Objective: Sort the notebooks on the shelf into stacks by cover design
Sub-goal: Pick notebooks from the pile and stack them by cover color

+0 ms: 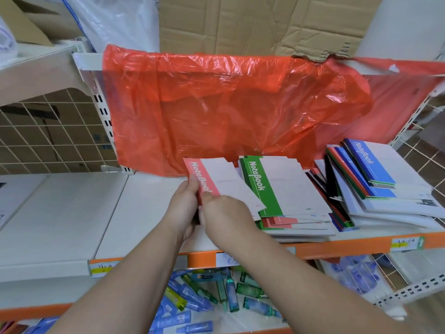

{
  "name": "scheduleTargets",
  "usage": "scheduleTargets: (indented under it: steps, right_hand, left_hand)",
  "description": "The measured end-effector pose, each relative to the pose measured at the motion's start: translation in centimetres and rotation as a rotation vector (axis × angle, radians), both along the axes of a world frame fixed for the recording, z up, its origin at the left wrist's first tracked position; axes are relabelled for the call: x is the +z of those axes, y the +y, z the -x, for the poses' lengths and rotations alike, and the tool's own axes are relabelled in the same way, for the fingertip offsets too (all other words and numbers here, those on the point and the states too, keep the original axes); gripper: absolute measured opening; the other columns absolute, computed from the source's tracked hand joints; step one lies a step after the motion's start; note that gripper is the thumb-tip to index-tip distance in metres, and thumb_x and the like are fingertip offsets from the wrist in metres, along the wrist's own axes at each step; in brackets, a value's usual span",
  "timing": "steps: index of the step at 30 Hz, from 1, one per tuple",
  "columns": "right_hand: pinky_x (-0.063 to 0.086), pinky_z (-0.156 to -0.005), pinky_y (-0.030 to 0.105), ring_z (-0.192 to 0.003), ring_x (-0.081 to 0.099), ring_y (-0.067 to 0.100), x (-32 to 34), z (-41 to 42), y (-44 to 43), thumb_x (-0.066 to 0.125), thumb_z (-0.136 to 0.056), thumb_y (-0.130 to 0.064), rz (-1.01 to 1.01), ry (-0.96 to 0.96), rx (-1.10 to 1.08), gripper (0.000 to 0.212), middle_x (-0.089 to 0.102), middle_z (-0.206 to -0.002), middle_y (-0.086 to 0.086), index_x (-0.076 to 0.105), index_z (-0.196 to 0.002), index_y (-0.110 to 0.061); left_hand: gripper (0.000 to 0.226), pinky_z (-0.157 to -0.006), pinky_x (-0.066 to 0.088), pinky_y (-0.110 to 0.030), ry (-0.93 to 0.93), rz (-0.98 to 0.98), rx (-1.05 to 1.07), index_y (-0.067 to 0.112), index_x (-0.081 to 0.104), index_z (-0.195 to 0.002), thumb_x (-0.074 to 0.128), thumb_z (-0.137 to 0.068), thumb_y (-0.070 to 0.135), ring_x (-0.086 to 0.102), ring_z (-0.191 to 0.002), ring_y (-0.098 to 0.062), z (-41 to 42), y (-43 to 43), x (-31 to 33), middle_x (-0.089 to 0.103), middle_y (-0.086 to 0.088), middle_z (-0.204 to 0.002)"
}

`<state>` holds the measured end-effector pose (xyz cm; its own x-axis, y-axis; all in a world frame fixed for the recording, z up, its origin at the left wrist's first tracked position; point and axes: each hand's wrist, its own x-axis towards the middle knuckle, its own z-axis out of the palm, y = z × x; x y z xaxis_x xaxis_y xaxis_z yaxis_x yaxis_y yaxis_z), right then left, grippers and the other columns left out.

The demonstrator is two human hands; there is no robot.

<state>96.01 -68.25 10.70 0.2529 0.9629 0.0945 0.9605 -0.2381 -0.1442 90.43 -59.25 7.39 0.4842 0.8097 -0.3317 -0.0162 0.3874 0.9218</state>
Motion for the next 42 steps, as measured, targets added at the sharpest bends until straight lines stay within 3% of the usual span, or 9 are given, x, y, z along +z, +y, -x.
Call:
scheduleTargets:
  steps: [4, 8, 10, 15, 20, 28, 34, 37, 42]
  right_hand:
    - [0.036, -0.064, 0.031, -0.095, 0.060, 0.033, -0.8, -1.7, 0.1, 0.041, -0.098, -0.015, -0.055, 0.090, -0.058, 0.026, 0.064, -0.106, 0.012, 0.051, -0.120, -0.009]
    - [0.039, -0.099, 0.039, -0.129, 0.039, 0.038, -1.4, -6.2, -0.1, 0.044, -0.096, -0.020, 0.151, -0.068, -0.406, 0.041, 0.045, -0.138, 0.024, 0.044, -0.132, -0.001]
    - [0.041, -0.095, 0.039, -0.125, 0.041, 0.035, -1.7, -7.2, -0.6, 0.044, -0.098, -0.026, 0.248, 0.012, -0.523, 0.042, 0.046, -0.136, 0.022, 0.045, -0.134, -0.003]
    - [0.039, -0.074, 0.030, -0.108, 0.054, 0.028, -1.7, -7.8, -1.5, 0.051, -0.091, -0.006, 0.243, -0.040, -0.458, 0.030, 0.059, -0.118, 0.012, 0.055, -0.122, -0.007]
    - [0.042, -0.074, 0.031, -0.103, 0.056, 0.028, -1.6, -7.6, -1.4, 0.052, -0.095, -0.018, 0.264, -0.049, -0.462, 0.025, 0.060, -0.114, 0.011, 0.057, -0.118, -0.010]
    - [0.049, -0.078, 0.038, -0.103, 0.062, 0.036, 0.9, -4.9, -0.7, 0.044, -0.089, 0.004, 0.122, -0.093, -0.307, 0.038, 0.063, -0.114, 0.016, 0.050, -0.126, -0.001]
    - [0.032, -0.062, 0.033, -0.091, 0.061, 0.034, 0.0, 0.5, 0.1, 0.044, -0.097, -0.016, 0.022, 0.017, 0.016, 0.019, 0.064, -0.102, 0.015, 0.054, -0.110, -0.005]
    - [0.038, -0.062, 0.034, -0.089, 0.058, 0.032, -0.9, 0.0, -0.1, 0.041, -0.099, -0.026, -0.016, 0.163, 0.068, 0.027, 0.062, -0.100, 0.013, 0.053, -0.118, -0.010]
    - [0.038, -0.103, 0.042, -0.133, 0.037, 0.039, -1.9, -6.4, -0.2, 0.044, -0.096, -0.023, 0.171, -0.070, -0.432, 0.043, 0.042, -0.142, 0.024, 0.043, -0.134, -0.002]
  left_hand:
    - [0.025, -0.080, 0.058, -0.040, 0.093, -0.054, -0.023, 0.016, 0.058, -0.120, 0.047, -0.100, 0.007, 0.072, -0.095, -0.024, 0.4, 0.4, -0.4, 0.073, -0.008, -0.111]
    - [0.022, -0.089, 0.055, -0.052, 0.125, -0.058, -0.005, 0.021, 0.056, -0.117, 0.046, -0.101, 0.010, 0.071, -0.096, -0.025, 0.7, 0.8, -0.5, 0.072, -0.006, -0.111]
    - [0.023, -0.088, 0.055, -0.052, 0.136, -0.069, -0.003, 0.022, 0.056, -0.117, 0.046, -0.101, 0.009, 0.071, -0.096, -0.025, 0.7, 0.9, -0.6, 0.071, -0.005, -0.111]
    - [0.026, -0.083, 0.056, -0.047, 0.159, -0.077, -0.014, 0.021, 0.055, -0.120, 0.044, -0.100, 0.007, 0.070, -0.095, -0.024, 0.7, 1.2, -0.9, 0.071, -0.004, -0.111]
    - [0.026, -0.076, 0.056, -0.043, 0.163, -0.077, 0.000, 0.021, 0.055, -0.120, 0.044, -0.100, 0.007, 0.069, -0.094, -0.025, 1.3, 1.6, -1.0, 0.071, -0.005, -0.110]
    - [0.025, -0.076, 0.057, -0.040, 0.130, -0.078, -0.002, 0.019, 0.056, -0.120, 0.044, -0.101, 0.007, 0.070, -0.094, -0.025, 1.9, 1.5, -1.2, 0.072, -0.006, -0.109]
    - [0.032, -0.088, 0.055, -0.041, -0.030, -0.023, 0.025, 0.018, 0.060, -0.119, 0.039, -0.105, 0.037, 0.071, -0.100, -0.023, 1.3, 1.2, -1.4, 0.074, -0.006, -0.110]
    - [0.020, -0.084, 0.056, -0.040, 0.000, -0.074, -0.018, 0.014, 0.058, -0.120, 0.050, -0.103, 0.021, 0.072, -0.098, -0.025, 1.3, 1.2, -1.9, 0.073, -0.009, -0.111]
    - [0.019, -0.075, 0.059, -0.042, 0.038, -0.055, -0.010, 0.021, 0.059, -0.109, 0.051, -0.100, 0.007, 0.073, -0.091, -0.026, 1.4, 1.4, -2.1, 0.074, -0.005, -0.103]
